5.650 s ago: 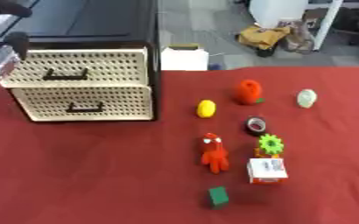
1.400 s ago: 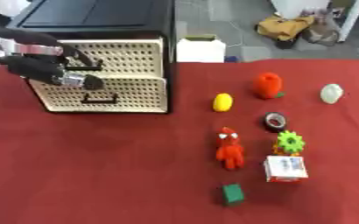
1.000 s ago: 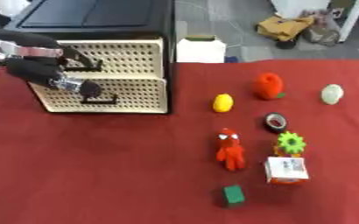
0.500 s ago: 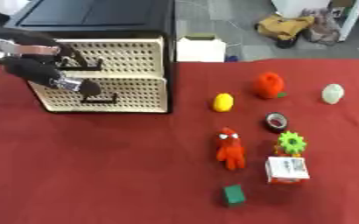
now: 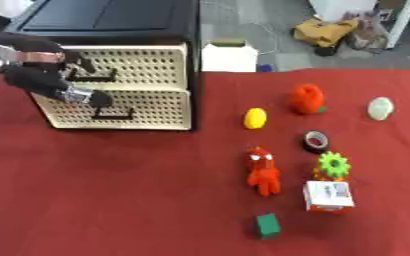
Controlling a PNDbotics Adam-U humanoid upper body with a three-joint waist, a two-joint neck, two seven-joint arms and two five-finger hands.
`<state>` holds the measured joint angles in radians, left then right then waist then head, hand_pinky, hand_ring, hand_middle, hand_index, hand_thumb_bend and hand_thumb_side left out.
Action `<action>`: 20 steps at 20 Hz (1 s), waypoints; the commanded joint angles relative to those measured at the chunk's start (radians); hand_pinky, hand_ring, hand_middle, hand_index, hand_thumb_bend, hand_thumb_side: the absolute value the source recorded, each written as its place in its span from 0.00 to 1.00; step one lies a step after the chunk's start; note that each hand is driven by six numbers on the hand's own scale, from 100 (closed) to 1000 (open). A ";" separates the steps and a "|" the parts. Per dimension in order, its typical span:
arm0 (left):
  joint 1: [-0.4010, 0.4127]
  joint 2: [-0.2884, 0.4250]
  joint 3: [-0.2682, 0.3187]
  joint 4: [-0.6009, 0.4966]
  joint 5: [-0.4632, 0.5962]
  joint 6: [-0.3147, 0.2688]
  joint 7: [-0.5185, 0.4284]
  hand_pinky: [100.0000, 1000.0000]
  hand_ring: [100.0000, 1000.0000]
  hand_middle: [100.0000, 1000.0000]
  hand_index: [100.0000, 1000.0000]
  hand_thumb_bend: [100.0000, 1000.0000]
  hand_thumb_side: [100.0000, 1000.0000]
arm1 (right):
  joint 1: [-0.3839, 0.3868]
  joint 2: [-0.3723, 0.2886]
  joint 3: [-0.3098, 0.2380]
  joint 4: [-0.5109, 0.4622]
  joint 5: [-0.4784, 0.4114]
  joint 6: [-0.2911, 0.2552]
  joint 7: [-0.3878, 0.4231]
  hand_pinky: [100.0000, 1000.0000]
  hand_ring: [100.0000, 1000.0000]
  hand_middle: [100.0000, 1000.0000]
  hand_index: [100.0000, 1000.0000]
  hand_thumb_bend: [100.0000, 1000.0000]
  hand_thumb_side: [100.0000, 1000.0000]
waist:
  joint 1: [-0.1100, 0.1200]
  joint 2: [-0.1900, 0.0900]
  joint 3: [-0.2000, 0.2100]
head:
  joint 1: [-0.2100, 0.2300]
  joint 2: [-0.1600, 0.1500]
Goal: Pick up objects from table and place into drawer.
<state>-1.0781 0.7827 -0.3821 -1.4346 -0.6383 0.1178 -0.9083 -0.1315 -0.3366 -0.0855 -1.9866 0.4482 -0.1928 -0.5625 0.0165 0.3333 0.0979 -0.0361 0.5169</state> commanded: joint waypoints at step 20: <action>-0.037 -0.003 -0.015 0.071 -0.076 -0.039 0.001 0.00 0.00 0.00 0.90 0.72 1.00 | -0.013 -0.006 0.000 -0.013 0.008 0.000 0.005 0.50 0.49 0.36 0.71 0.00 0.73 | 0.002 -0.008 -0.005 | 0.014 -0.021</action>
<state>-1.0936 0.7633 -0.4033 -1.3631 -0.7065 0.0840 -0.9065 -0.1365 -0.3354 -0.0851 -1.9866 0.4483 -0.1915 -0.5610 0.0178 0.3408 0.0932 -0.0267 0.5076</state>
